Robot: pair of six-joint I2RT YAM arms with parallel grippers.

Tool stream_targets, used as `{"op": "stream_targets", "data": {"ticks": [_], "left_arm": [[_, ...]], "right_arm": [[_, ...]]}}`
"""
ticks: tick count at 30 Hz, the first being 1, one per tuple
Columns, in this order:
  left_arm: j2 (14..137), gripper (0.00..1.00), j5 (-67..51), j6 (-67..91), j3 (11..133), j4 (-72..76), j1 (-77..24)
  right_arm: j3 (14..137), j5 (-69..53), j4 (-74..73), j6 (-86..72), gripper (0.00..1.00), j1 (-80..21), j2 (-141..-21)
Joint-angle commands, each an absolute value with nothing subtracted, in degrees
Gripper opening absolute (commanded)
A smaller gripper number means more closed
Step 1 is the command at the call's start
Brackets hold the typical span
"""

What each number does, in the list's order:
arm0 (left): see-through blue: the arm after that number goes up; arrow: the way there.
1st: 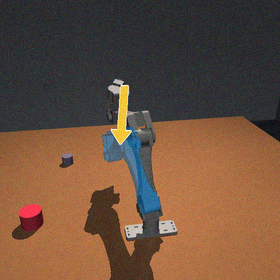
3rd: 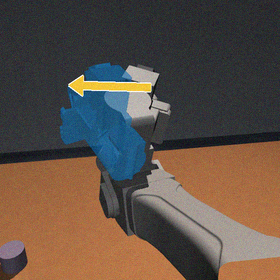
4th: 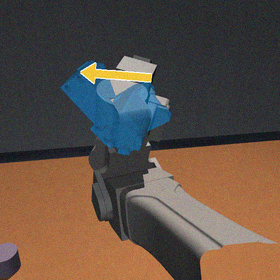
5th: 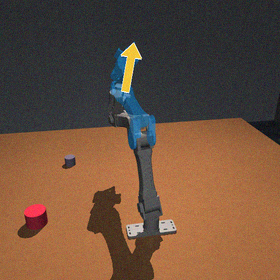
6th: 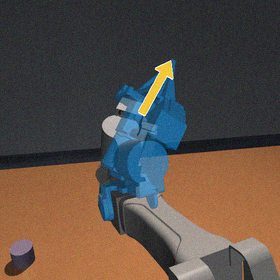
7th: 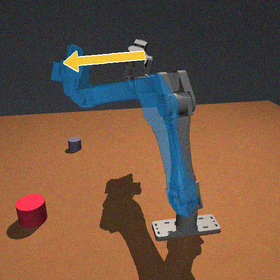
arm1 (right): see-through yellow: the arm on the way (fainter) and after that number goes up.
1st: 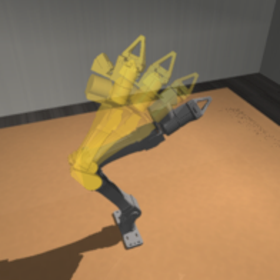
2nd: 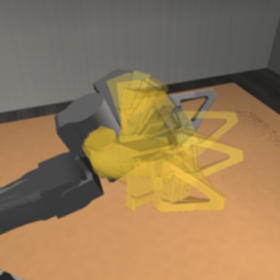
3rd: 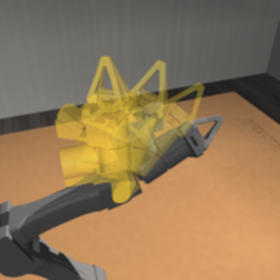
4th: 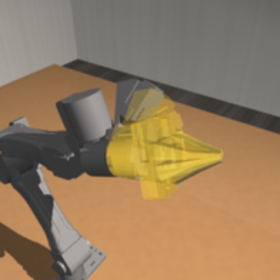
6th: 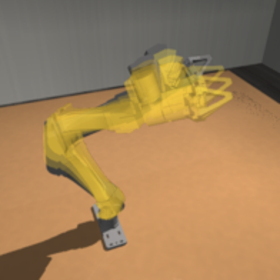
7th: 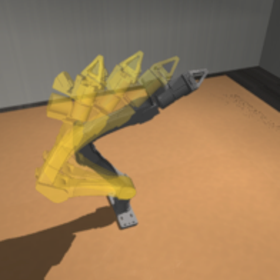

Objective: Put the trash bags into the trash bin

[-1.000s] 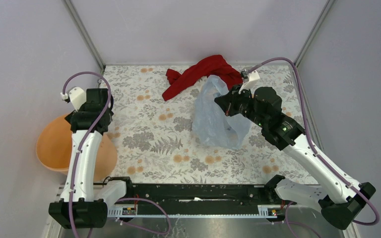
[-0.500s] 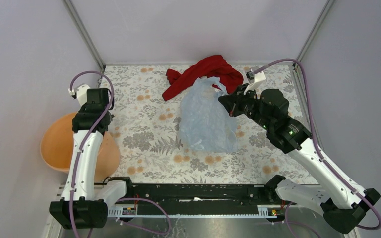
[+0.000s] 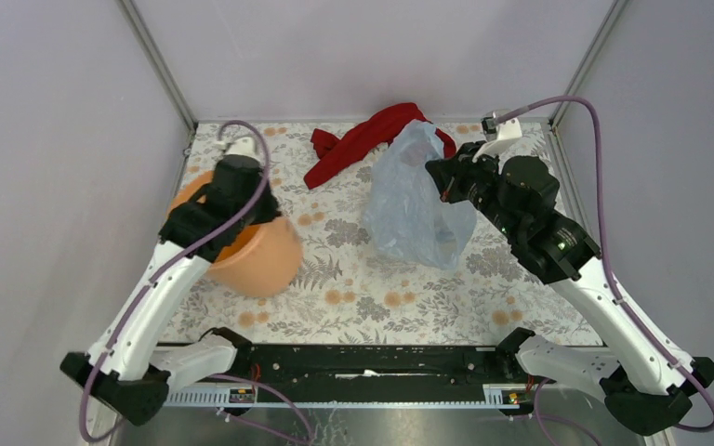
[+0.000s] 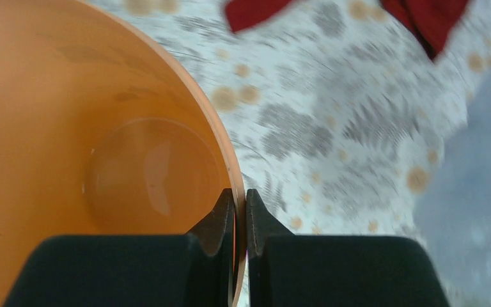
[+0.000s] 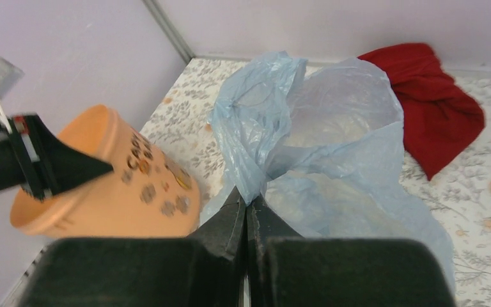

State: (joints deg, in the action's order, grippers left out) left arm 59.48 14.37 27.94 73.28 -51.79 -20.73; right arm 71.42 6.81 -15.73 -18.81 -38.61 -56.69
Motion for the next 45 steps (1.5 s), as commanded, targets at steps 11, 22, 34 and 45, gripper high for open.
{"op": "stream_targets", "data": {"ticks": [11, 22, 34, 45], "left_arm": [[81.15, 0.0, 27.73, 36.62, 84.85, -41.42, -61.32], [86.31, 0.31, 19.62, 35.79, 86.08, -33.64, -66.18], [56.69, 0.87, 16.73, 24.07, 72.55, -24.64, -66.18], [34.9, 0.98, 24.7, 22.91, 72.28, -33.48, -66.18]], "right_arm": [[84.72, 25.2, -18.31, -11.49, 0.0, -38.66, -55.02], [89.77, 24.18, -15.86, -9.51, 0.0, -38.7, -56.16], [106.39, -1.64, -13.02, -14.47, 0.0, -38.68, -68.49], [105.62, -24.53, 7.8, -44.0, 0.0, -38.67, -76.4]]}}
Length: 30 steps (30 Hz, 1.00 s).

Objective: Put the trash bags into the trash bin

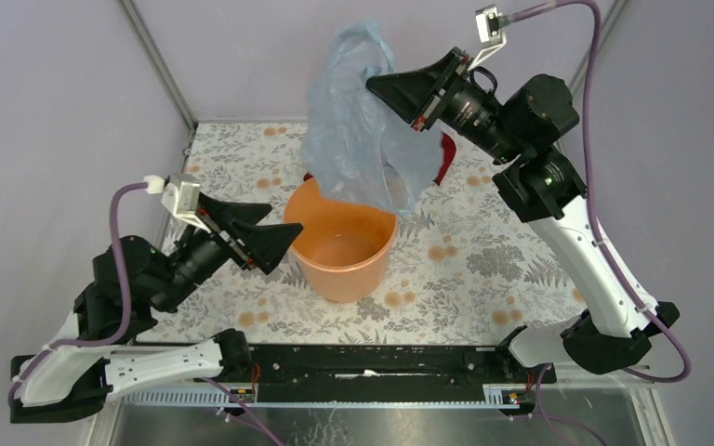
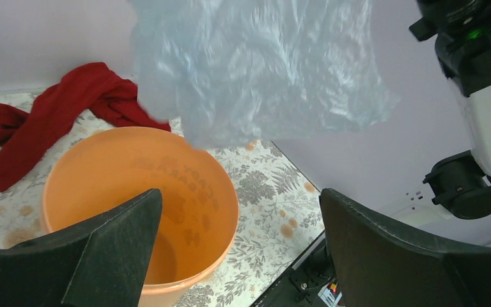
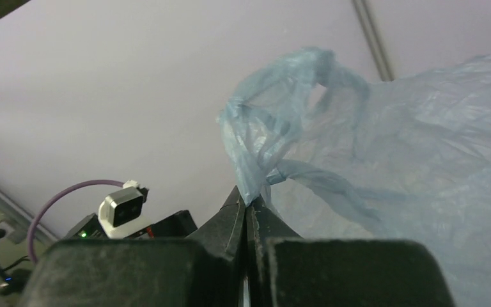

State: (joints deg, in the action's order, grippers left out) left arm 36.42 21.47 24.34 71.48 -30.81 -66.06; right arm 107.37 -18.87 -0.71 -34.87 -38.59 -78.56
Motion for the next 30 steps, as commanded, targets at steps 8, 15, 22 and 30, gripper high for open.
{"op": "stream_targets", "data": {"ticks": [8, 15, 22, 30], "left_arm": [[36.61, 0.99, 25.03, 22.02, 76.28, -34.4, -66.18], [45.13, 0.98, 30.78, 26.06, 81.22, -36.7, -66.19], [54.82, 0.89, 30.04, 31.04, 77.34, -35.25, -66.19], [63.15, 0.64, 26.12, 37.3, 67.58, -37.09, -53.52]], "right_arm": [[87.5, -7.93, 0.53, -39.96, 0.0, -38.58, -65.21], [75.35, -7.42, -5.28, -38.42, 0.0, -38.58, -60.15], [74.69, -9.2, -7.67, -34.53, 0.0, -38.58, -60.35], [77.74, -16.07, -3.8, -36.93, 0.0, -38.58, -62.67]]}}
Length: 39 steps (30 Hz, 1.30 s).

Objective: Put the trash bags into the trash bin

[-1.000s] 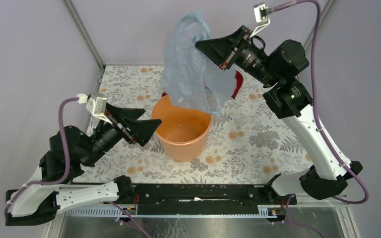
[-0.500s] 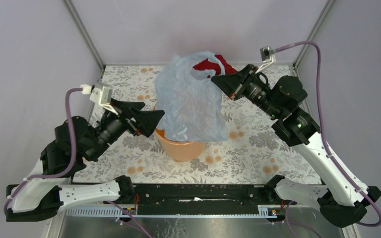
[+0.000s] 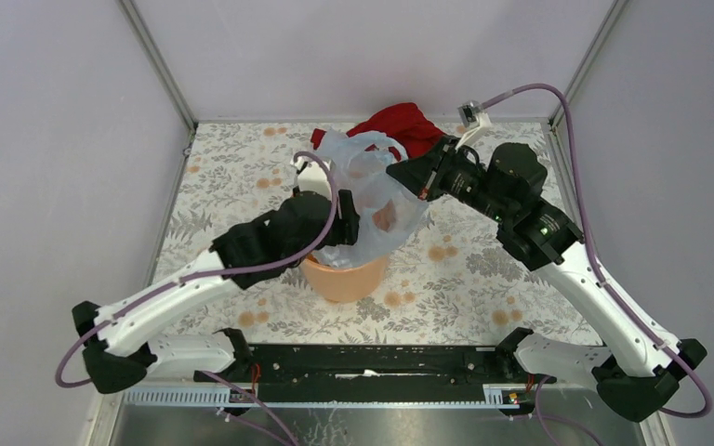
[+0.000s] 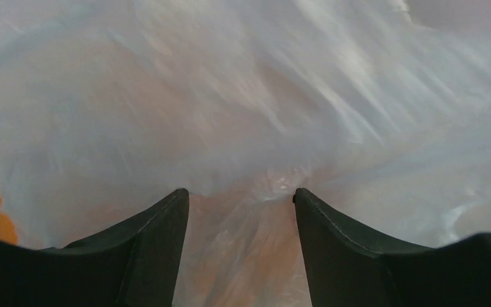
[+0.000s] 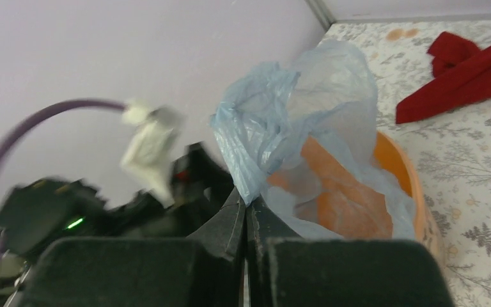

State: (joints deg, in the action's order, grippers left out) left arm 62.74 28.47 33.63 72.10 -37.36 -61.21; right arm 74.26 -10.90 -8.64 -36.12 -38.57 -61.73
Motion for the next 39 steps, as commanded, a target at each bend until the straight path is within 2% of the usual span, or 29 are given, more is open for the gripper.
{"op": "stream_targets", "data": {"ticks": [1, 4, 7, 9, 12, 15, 19, 23, 28, 30, 34, 39], "left_arm": [[63.11, 0.63, 23.18, 36.84, 65.2, -34.91, -51.25], [62.74, 0.6, 15.8, 35.71, 62.29, -30.77, -47.34], [58.9, 0.62, 14.45, 34.11, 61.3, -29.57, -47.29], [54.7, 0.66, 13.8, 32.92, 60.02, -29.1, -47.26], [47.97, 0.78, 10.0, 30.17, 58.83, -29.28, -47.27], [44.38, 0.87, 8.0, 29.07, 60.38, -32.77, -47.28], [42.06, 0.93, 9.65, 28.58, 66.49, -39.09, -47.29], [42.11, 0.98, 11.33, 30.53, 69.55, -38.48, -47.27], [49.48, 0.95, 17.75, 35.98, 68.43, -35.13, -47.29], [52.66, 0.89, 15.61, 35.41, 67.8, -31.7, -47.28], [53.9, 0.86, 6.92, 34.1, 63.44, -22.48, -47.28], [53.48, 0.75, 8.18, 35.79, 60.06, -25.83, -46.7]], "right_arm": [[77.92, -17.42, -2.69, -37.59, 0.0, -38.58, -63.19], [77.48, -21.24, 1.23, -40.21, 0.0, -38.61, -65.16], [74.51, -25.74, 5.94, -43.25, 0.0, -38.68, -67.33], [72.72, -28.23, 9.0, -45.1, 0.0, -38.73, -68.65], [71.85, -31.33, 12.68, -47.57, 0.0, -38.8, -71.77], [71.19, -32.87, 15.17, -49.77, 0.0, -39.17, -73.99], [68.87, -33.07, 15.19, -50.32, 0.0, -39.59, -74.43], [64.68, -33.61, 15.13, -50.71, 0.0, -39.64, -73.68], [62.73, -36.85, 18.73, -53.96, 0.0, -39.83, -73.21], [61.72, -38.81, 22.68, -57.44, 0.0, -39.9, -73.73], [61.08, -38.17, 24.51, -58.7, 0.0, -41.39, -75.76], [60.91, -36.73, 25.88, -57.93, 0.0, -43.24, -77.62]]}}
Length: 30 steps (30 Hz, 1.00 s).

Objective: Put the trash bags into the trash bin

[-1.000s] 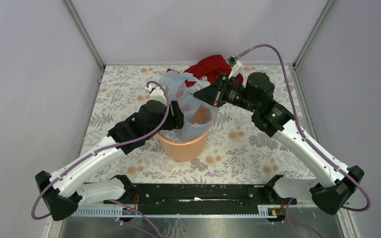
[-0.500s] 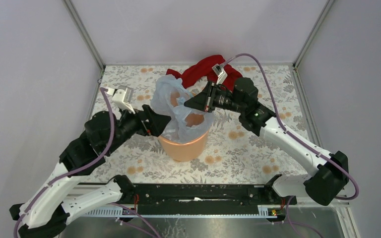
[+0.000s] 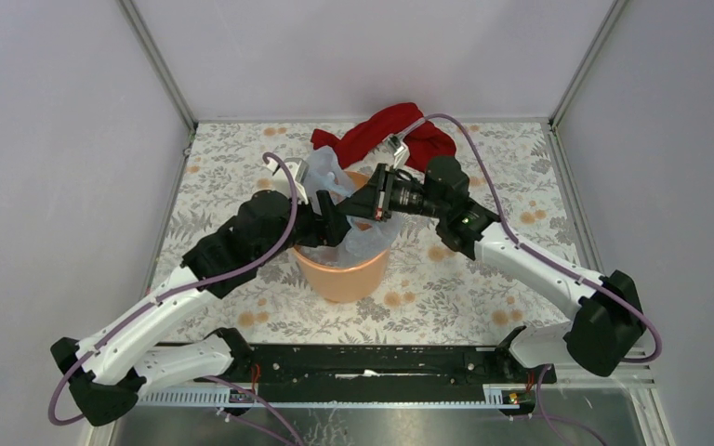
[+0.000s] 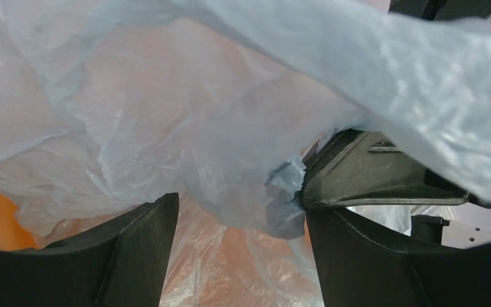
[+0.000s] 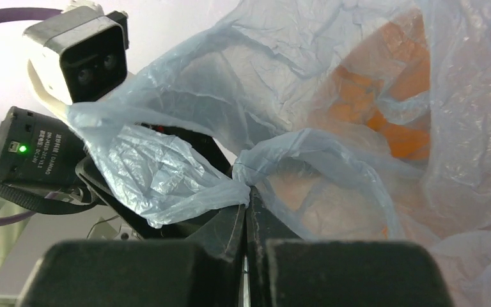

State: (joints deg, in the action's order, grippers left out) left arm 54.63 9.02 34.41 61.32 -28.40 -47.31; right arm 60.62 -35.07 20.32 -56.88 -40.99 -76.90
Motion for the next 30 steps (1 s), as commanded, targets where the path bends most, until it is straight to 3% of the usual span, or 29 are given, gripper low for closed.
{"op": "stream_targets", "data": {"ticks": [1, 3, 6, 13, 17, 23, 27, 30], "left_arm": [[53.15, 0.74, 7.72, 36.41, 59.44, -26.59, -46.67], [51.01, 0.73, 6.4, 37.01, 58.12, -26.61, -46.67], [45.85, 0.81, 5.38, 35.67, 57.62, -26.41, -46.67], [41.56, 0.9, 11.04, 29.49, 67.73, -35.56, -46.67], [43.56, 0.9, 19.03, 29.64, 74.73, -37.22, -46.67], [58.11, 0.99, 29.56, 29.51, 90.37, -44.25, -45.59], [65.36, 0.99, 22.97, 27.93, 98.2, -44.95, -38.05], [68.75, 0.99, 9.0, 28.14, 97.23, -40.67, -30.81]], "right_arm": [[60.89, -35.91, 24.71, -57.05, 0.0, -43.24, -77.47], [61.07, -34.69, 22.09, -54.88, 0.0, -43.29, -77.14], [61.8, -33.41, 16.17, -49.8, 0.0, -43.24, -76.33], [69.53, -26.06, 0.9, -36.64, 0.0, -43.24, -71.51], [71.93, -33.42, 1.51, -35.41, 0.0, -43.26, -72.39], [71.06, -47.36, 3.48, -31.61, 0.0, -43.24, -72.59], [70.01, -55.65, 3.04, -28.82, 0.0, -43.25, -72.18], [68.64, -58.22, 2.71, -26.84, 0.0, -43.24, -71.37]]}}
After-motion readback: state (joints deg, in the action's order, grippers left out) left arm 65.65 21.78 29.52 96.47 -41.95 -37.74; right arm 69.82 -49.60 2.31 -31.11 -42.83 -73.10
